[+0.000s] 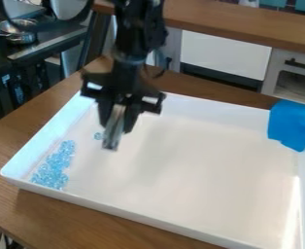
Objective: Sweep into pile
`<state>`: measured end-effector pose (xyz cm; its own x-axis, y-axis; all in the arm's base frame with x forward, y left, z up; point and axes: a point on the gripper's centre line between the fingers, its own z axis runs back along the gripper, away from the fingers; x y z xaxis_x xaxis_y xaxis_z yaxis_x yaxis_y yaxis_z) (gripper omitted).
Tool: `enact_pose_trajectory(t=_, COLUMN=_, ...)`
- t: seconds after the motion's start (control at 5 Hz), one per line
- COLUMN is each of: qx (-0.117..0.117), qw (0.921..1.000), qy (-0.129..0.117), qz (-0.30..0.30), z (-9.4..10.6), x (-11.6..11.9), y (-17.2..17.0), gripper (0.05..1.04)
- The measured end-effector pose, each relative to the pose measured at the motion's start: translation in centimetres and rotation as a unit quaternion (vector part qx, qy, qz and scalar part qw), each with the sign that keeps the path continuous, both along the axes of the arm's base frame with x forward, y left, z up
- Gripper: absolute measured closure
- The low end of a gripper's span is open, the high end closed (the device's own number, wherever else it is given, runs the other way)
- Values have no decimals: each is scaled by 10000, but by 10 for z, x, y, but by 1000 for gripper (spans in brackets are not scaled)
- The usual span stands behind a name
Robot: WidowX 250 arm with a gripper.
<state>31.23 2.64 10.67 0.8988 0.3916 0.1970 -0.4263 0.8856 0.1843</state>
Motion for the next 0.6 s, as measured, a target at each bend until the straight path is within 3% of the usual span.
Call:
enact_pose_trajectory(t=0.2, qx=-13, qw=9970, qy=312, qz=715, z=4, x=10, y=-13, gripper=701)
enact_pose_trajectory(t=0.4, qx=-311, qw=9888, qy=429, qz=1398, z=-6, x=22, y=-26, gripper=701)
enact_pose_trajectory(t=0.6, qx=-730, qw=9699, qy=466, qz=2274, z=-15, x=35, y=-21, gripper=701)
